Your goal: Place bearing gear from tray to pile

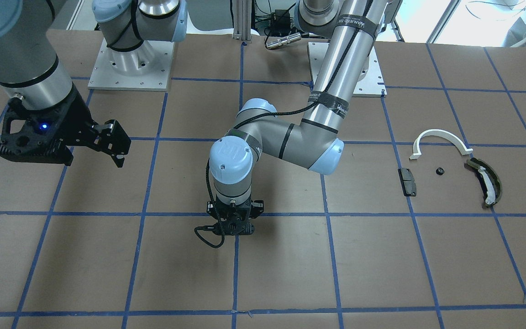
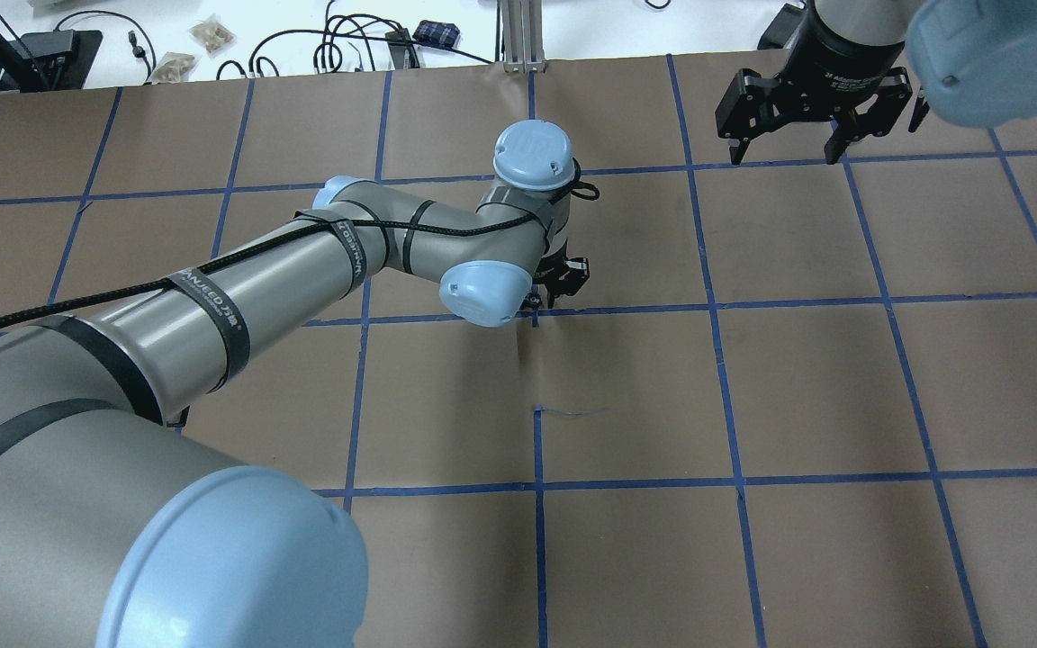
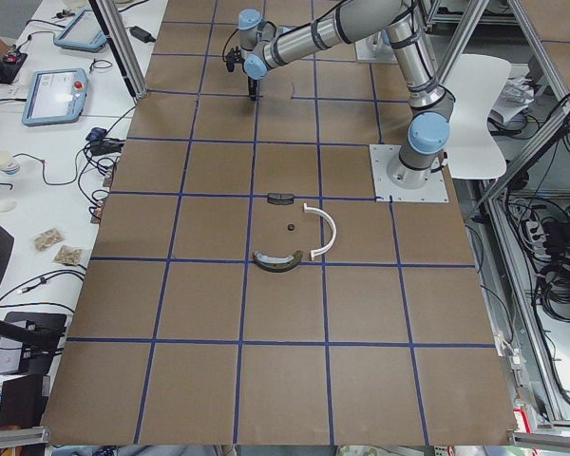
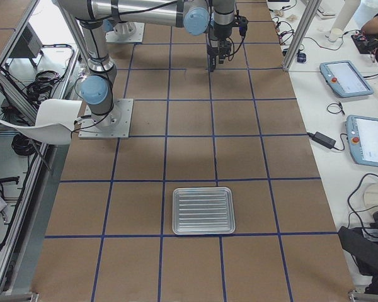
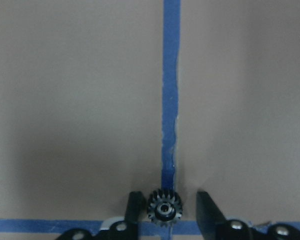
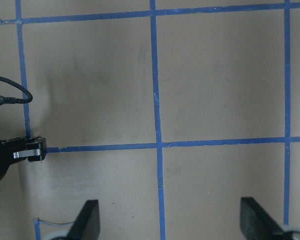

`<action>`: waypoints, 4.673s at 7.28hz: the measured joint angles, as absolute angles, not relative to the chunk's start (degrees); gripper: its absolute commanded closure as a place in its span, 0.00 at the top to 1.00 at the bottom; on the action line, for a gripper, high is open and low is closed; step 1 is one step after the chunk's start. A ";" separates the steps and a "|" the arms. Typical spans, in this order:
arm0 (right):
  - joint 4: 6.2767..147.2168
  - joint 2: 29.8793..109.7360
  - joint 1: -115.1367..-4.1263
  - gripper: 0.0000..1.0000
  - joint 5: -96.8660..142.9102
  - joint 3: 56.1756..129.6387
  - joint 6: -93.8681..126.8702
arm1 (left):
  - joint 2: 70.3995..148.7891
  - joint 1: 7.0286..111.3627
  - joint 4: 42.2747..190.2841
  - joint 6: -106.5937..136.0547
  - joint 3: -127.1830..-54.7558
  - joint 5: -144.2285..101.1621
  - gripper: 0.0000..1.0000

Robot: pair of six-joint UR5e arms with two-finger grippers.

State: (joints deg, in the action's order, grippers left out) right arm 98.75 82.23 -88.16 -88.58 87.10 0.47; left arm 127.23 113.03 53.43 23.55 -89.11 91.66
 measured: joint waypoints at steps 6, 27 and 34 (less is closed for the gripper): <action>98.87 82.08 -88.15 1.00 -89.12 87.10 0.33 | 126.15 111.70 54.18 23.08 -89.44 91.62 0.09; 98.97 82.10 -88.16 1.00 -89.54 86.29 -0.03 | 101.18 51.27 49.66 -40.61 -123.93 95.90 0.08; 99.05 82.14 -88.23 1.00 -89.22 86.44 0.34 | 103.22 51.28 46.35 -40.21 -123.46 95.84 0.84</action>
